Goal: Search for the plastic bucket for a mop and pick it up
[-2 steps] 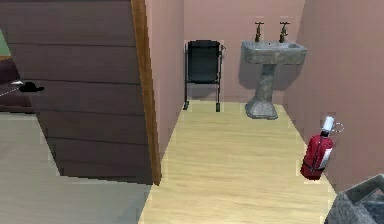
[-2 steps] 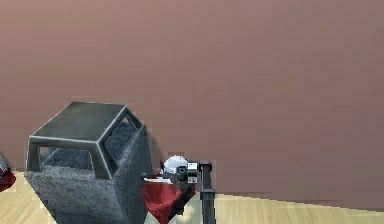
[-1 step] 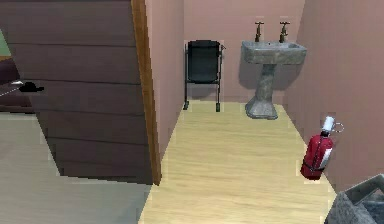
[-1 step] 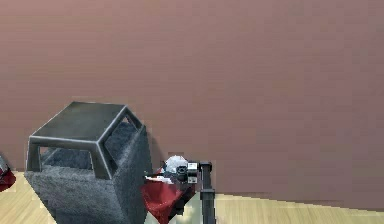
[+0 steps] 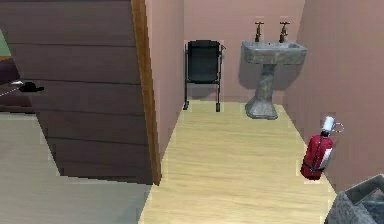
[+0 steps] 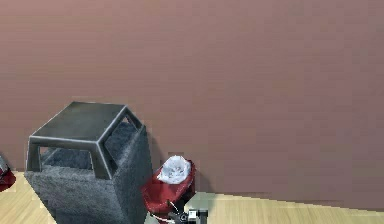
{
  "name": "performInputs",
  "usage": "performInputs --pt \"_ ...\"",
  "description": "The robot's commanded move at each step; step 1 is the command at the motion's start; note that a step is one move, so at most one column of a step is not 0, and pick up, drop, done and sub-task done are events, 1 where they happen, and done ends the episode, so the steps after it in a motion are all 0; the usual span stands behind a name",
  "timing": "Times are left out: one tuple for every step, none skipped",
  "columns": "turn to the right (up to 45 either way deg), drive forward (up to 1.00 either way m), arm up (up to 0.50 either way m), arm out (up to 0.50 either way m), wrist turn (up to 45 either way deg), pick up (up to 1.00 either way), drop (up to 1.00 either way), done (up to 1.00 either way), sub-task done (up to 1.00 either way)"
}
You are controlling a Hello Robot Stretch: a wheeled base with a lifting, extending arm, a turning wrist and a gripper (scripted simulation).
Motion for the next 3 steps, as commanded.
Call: performInputs --pt "0.0 0.0 0.0 0.0 0.0 1.0 0.0 0.0 0.0" --pt "0.0 0.0 0.1 0.0 0.0 0.0 0.0 0.0 0.0" --pt "0.0 0.0 0.0 0.0 0.0 0.0 0.0 1.0 0.0"
